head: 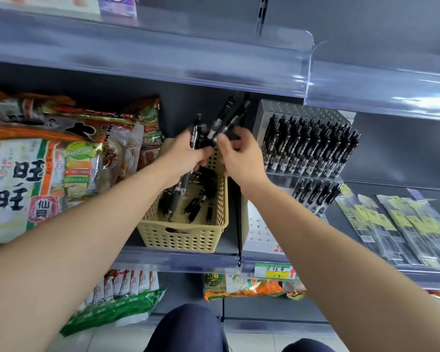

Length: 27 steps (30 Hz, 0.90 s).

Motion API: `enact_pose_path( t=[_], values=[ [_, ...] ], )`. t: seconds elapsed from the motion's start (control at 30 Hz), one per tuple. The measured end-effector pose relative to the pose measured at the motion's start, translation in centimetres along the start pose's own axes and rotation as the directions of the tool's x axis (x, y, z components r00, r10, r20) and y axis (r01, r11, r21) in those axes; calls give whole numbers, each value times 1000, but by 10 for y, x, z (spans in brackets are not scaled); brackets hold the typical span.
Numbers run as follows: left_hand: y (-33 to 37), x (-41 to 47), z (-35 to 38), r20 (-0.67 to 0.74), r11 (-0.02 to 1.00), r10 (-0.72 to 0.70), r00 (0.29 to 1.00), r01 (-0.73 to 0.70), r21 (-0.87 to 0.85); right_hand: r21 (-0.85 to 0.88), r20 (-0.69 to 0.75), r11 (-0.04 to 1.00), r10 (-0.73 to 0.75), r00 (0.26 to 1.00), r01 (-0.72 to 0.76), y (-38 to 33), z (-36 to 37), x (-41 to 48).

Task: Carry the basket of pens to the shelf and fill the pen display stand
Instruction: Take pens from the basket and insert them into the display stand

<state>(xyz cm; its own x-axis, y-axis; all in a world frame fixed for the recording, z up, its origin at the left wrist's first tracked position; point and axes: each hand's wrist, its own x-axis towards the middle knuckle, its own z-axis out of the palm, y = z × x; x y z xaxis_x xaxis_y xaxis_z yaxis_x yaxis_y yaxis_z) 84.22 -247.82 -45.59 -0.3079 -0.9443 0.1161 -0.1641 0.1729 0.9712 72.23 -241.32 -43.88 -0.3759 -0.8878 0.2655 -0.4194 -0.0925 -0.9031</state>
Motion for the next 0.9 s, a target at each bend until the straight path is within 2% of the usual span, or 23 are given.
enact_pose_path(
  t=[0.1, 0.2, 0.3, 0.4, 0.5, 0.6, 0.7, 0.77, 0.9],
  values=[
    [9, -7, 4, 159, 999, -9, 987, 16, -43, 347, 22, 921, 181, 983, -177, -13, -8, 10],
    [15, -11, 4, 229, 995, -20, 973, 43, -94, 489, 52, 840, 242, 969, -236, -14, -18, 15],
    [14, -11, 1, 267, 990, -33, 963, 69, -124, 459, -74, 874, 218, 973, -161, -14, -22, 16],
    [10, -10, -1, 175, 978, -71, 982, 103, -183, 397, -152, 916, 123, 981, -54, -15, -25, 14],
    [16, -8, 2, 78, 925, -92, 993, 114, -361, 271, -147, 963, 39, 988, 2, -14, -25, 8],
    [26, -6, 2, 36, 832, -121, 992, 122, -541, 157, -26, 987, 21, 999, -17, -13, -22, 4],
    [37, -3, 7, 58, 698, -122, 991, 127, -705, 41, 167, 993, 105, 980, -113, -10, -18, -1],
    [42, -1, 11, 66, 613, -115, 991, 123, -781, -11, 241, 985, 168, 956, -170, -7, -12, -8],
    [46, 3, 18, -6, 554, -154, 988, 81, -829, 101, 310, 954, 238, 920, -281, -5, -3, -13]
  ],
)
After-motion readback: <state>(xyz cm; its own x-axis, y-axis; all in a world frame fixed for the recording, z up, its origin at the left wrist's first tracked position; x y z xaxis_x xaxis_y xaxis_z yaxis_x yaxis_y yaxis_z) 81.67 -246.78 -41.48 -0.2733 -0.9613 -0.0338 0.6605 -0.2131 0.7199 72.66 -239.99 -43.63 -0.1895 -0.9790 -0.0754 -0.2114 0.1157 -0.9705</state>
